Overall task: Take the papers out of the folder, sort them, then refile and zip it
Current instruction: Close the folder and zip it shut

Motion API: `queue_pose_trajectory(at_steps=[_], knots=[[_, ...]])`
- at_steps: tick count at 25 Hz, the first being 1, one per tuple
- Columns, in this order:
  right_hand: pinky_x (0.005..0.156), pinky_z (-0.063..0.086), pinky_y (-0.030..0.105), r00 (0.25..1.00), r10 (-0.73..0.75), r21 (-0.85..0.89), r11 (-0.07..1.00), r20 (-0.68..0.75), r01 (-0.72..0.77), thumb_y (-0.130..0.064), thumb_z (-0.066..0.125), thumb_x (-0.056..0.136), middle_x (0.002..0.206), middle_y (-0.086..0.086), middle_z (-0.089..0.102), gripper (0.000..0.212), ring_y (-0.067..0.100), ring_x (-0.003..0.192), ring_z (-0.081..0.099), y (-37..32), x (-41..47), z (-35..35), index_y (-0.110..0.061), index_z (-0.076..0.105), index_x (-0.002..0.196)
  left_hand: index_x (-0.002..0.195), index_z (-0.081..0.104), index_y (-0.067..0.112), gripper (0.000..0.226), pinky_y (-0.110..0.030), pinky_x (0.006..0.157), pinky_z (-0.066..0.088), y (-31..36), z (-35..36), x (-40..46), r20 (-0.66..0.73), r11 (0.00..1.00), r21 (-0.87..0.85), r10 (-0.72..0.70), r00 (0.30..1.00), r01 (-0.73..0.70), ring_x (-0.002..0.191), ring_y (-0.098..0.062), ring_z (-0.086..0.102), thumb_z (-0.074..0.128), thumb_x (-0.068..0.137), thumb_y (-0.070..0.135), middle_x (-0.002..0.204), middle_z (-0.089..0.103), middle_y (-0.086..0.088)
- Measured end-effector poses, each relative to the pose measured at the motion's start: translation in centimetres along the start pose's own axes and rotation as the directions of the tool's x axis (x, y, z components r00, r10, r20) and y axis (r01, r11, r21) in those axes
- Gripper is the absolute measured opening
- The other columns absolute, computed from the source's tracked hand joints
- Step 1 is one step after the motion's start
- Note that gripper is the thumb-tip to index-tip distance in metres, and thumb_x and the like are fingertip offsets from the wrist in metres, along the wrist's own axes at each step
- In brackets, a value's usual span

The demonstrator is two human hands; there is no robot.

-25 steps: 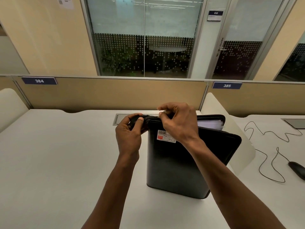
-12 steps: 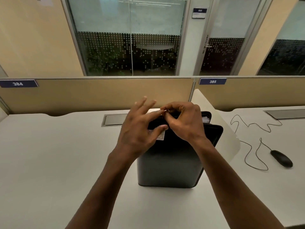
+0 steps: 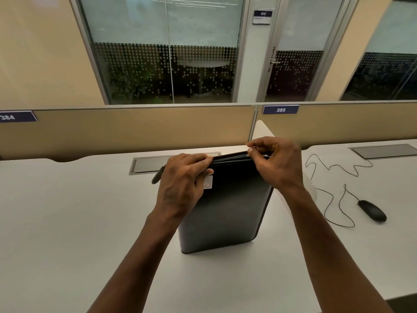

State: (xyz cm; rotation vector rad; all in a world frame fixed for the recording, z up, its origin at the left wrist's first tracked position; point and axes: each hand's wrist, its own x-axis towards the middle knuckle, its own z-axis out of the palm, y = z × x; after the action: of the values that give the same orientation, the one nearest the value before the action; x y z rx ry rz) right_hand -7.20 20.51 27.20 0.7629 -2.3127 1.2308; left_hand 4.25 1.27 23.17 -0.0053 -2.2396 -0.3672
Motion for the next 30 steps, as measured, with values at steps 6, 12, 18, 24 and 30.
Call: queue_pose_trajectory(at_steps=[6,12,18,24,30], knots=[[0.083,0.058,0.017,0.999,0.054,0.184,0.981,0.003,-0.054,-0.021,0.077,0.088,0.098,-0.005,0.077,0.016,0.004,0.09,0.072,1.5,-0.9,-0.2,-0.018,0.079,0.103,0.134,0.062,0.023,0.049,-0.044,0.096,0.047,4.8,2.5,1.6,0.207,0.985,0.14,0.07,0.976,-0.1,0.115,-0.028,0.06,0.068,0.089,0.043,0.133,0.064,-0.005],[0.084,0.058,0.017,0.978,0.169,0.189,0.971,-0.12,-0.145,-0.019,0.078,0.087,0.095,-0.004,0.077,0.013,0.004,0.086,0.071,3.5,-0.6,-2.0,-0.017,0.079,0.1,0.116,0.073,0.022,0.03,-0.037,0.073,0.047,5.6,4.9,2.4,0.094,0.989,0.127,0.064,0.994,-0.075,0.088,-0.027,0.063,0.075,0.087,0.027,0.113,0.072,0.003],[0.086,0.061,0.046,0.91,0.414,0.526,0.78,-0.026,-0.339,-0.011,0.079,0.085,0.088,0.003,0.078,0.01,0.022,0.088,0.074,5.9,-1.3,-2.2,-0.018,0.079,0.093,0.12,0.071,0.024,0.036,-0.039,0.078,0.049,7.4,4.5,2.7,0.127,0.995,0.094,0.017,0.992,-0.029,0.092,-0.027,0.065,0.074,0.086,0.035,0.112,0.072,0.002],[0.089,0.061,0.04,0.882,0.471,0.598,0.697,0.034,-0.395,-0.009,0.075,0.088,0.096,0.006,0.077,0.01,0.021,0.091,0.074,6.1,-1.9,-2.2,-0.016,0.077,0.095,0.123,0.069,0.028,0.034,-0.035,0.068,0.041,10.2,6.8,3.6,0.179,0.98,0.146,0.109,0.978,-0.136,0.081,-0.027,0.063,0.071,0.089,0.034,0.109,0.073,0.004],[0.086,0.06,0.035,0.705,0.691,0.673,0.448,0.158,-0.589,-0.007,0.071,0.091,0.101,0.007,0.075,0.011,0.025,0.097,0.072,9.0,-4.8,-0.9,-0.016,0.076,0.093,0.108,0.077,0.029,0.019,-0.035,0.07,0.045,9.8,6.6,3.1,0.113,0.992,0.089,0.083,0.99,-0.094,0.084,-0.023,0.065,0.072,0.089,0.03,0.11,0.074,0.008]])
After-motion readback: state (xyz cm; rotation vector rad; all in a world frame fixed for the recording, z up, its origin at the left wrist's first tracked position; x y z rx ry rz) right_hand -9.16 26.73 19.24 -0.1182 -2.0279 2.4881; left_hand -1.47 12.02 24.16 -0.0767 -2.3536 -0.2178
